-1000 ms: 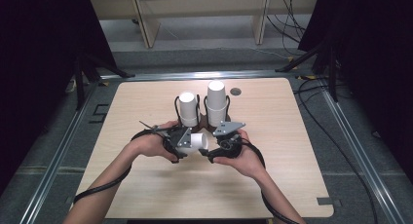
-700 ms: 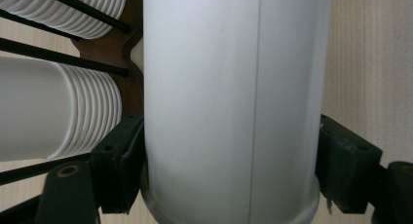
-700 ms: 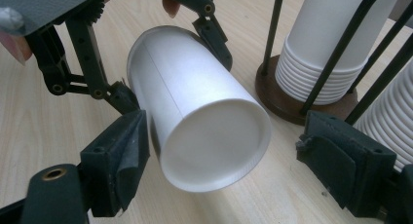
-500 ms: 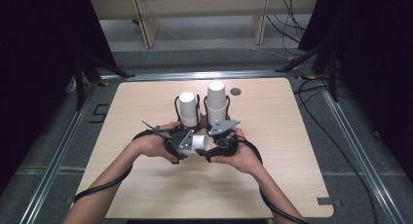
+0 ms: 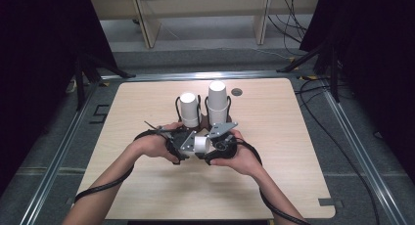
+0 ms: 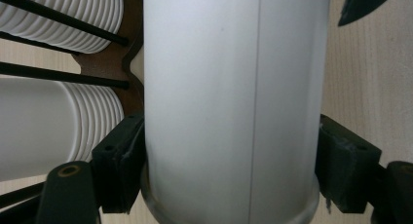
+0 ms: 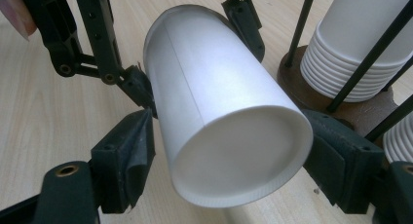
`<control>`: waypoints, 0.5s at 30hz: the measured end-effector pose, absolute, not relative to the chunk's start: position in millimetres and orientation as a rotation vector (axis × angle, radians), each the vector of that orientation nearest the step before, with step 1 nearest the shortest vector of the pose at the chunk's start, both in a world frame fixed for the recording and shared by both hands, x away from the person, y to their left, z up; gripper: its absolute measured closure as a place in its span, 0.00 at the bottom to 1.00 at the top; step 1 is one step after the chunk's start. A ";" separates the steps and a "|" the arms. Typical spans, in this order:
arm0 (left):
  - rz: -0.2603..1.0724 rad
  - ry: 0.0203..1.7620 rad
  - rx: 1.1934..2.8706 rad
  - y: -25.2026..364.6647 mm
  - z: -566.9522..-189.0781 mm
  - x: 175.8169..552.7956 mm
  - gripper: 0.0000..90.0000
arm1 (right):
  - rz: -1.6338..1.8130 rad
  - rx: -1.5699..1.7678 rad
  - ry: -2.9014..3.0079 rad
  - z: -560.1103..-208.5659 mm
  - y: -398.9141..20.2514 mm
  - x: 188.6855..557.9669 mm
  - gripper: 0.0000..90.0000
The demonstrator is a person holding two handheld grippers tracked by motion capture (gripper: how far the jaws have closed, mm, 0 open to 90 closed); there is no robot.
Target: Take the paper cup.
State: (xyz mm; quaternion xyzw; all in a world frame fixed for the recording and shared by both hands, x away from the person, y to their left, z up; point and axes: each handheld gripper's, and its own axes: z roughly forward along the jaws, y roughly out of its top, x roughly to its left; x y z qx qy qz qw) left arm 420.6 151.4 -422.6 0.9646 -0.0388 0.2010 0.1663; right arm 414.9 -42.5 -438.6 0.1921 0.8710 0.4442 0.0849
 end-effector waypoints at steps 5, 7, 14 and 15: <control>0.566 -0.113 2.744 151.2 -422.7 420.7 0.25 | 1.324 0.578 2.603 -439.9 -43.1 415.5 0.27; 0.570 -0.116 2.741 151.1 -423.4 420.6 0.25 | 1.323 0.540 2.596 -439.8 -43.7 417.1 0.28; 0.562 -0.129 2.748 149.6 -423.4 420.3 0.25 | 1.334 0.565 2.613 -440.8 -42.5 416.8 0.28; 0.561 -0.130 2.749 149.3 -423.3 420.3 0.25 | 1.334 0.564 2.613 -440.9 -42.5 416.9 0.27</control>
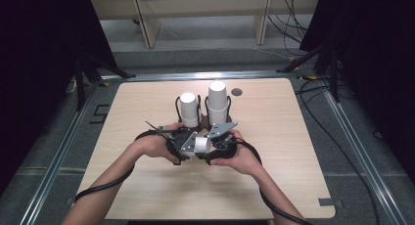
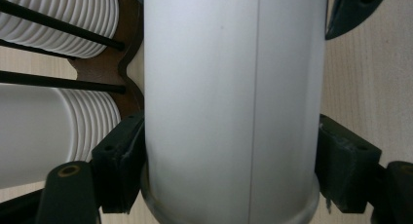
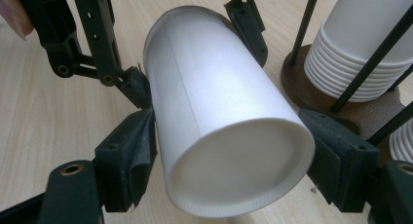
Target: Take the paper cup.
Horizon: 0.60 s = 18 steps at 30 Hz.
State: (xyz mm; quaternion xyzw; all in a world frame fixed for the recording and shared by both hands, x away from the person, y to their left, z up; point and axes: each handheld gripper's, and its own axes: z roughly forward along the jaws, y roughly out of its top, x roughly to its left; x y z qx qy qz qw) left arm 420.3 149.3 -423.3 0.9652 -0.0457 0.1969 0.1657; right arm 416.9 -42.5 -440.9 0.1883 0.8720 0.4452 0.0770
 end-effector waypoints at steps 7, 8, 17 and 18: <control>0.559 -0.143 2.753 147.6 -422.4 420.9 0.25 | 1.345 0.556 2.604 -441.2 -42.0 418.1 0.27; 0.560 -0.142 2.752 147.4 -422.3 420.9 0.25 | 1.347 0.553 2.604 -441.3 -42.0 418.1 0.30; 0.551 -0.151 2.759 148.3 -422.7 422.3 0.25 | 1.376 0.472 2.591 -442.7 -43.8 420.4 0.33; 0.551 -0.155 2.762 148.5 -422.8 422.6 0.25 | 1.384 0.470 2.595 -443.2 -43.9 420.7 0.33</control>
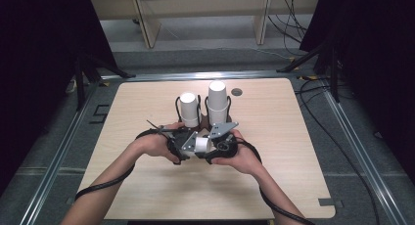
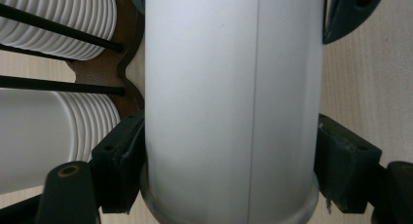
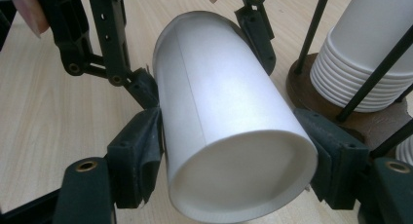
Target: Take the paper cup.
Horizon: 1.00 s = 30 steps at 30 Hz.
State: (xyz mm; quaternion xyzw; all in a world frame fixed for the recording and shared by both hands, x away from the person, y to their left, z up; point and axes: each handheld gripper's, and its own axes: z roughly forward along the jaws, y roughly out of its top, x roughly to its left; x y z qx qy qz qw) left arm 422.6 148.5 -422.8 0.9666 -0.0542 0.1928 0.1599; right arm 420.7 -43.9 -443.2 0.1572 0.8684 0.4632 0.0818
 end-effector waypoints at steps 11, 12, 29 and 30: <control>0.518 -0.145 2.741 152.7 -424.9 427.6 0.24 | 1.446 0.396 2.582 -443.3 -47.2 420.8 0.39; 0.515 -0.144 2.736 153.2 -424.9 428.0 0.24 | 1.448 0.386 2.573 -442.9 -47.9 421.2 0.39; 0.500 0.017 2.616 168.1 -425.2 436.8 0.16 | 1.508 0.409 2.516 -443.8 -54.0 420.1 0.40; 0.501 0.040 2.596 170.0 -425.7 437.1 0.15 | 1.508 0.408 2.504 -442.8 -55.4 420.2 0.40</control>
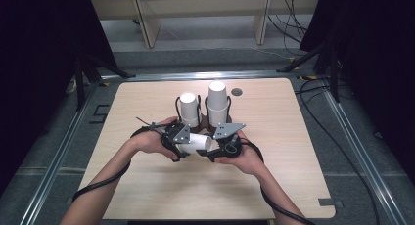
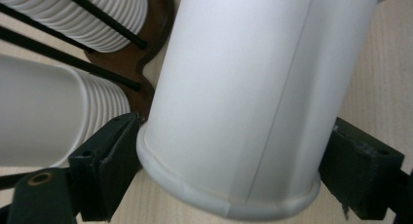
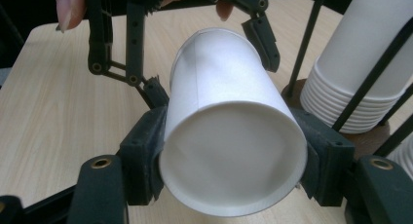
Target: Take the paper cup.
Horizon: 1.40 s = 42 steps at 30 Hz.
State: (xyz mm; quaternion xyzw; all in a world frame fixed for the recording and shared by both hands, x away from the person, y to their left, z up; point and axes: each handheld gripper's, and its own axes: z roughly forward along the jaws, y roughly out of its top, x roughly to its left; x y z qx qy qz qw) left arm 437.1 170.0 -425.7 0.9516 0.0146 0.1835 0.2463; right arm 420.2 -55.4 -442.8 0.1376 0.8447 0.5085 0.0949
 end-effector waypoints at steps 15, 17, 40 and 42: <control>0.515 0.225 2.317 190.9 -432.8 436.1 0.14 | 1.622 0.507 2.338 -440.1 -65.7 418.0 0.40; 0.509 0.248 2.281 192.4 -434.4 435.8 0.14 | 1.654 0.527 2.321 -441.0 -65.6 417.8 0.40; 0.443 0.439 2.012 200.0 -448.2 432.7 0.14 | 1.732 0.607 2.175 -444.2 -67.1 416.6 0.39; 0.437 0.446 1.998 200.2 -448.8 432.4 0.14 | 1.743 0.635 2.192 -444.4 -66.7 415.4 0.39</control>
